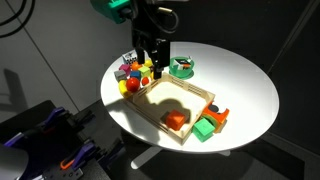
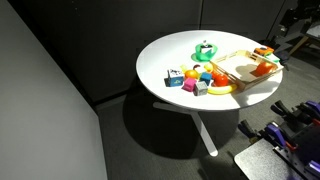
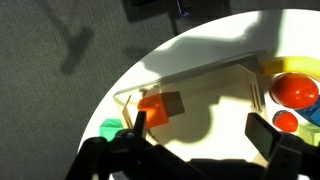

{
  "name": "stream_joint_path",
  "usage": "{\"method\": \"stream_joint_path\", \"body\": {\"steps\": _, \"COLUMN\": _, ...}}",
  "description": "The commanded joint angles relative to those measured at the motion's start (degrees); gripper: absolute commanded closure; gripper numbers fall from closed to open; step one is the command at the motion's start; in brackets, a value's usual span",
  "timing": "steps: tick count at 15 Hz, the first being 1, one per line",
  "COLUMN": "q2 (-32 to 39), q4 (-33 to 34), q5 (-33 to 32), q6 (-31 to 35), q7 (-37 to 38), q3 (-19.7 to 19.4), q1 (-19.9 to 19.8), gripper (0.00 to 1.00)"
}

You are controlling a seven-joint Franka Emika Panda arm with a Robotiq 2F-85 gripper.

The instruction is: Pick up the orange block and place it in the wooden tray

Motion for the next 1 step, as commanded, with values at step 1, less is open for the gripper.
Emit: {"method": "stream_joint_path", "body": {"steps": 1, "q2": 0.02, "q4": 0.0, "q5": 0.05, "q6": -0.09, "q7": -0.04, "q3": 0.4, "q1": -0.41, "gripper": 0.0}}
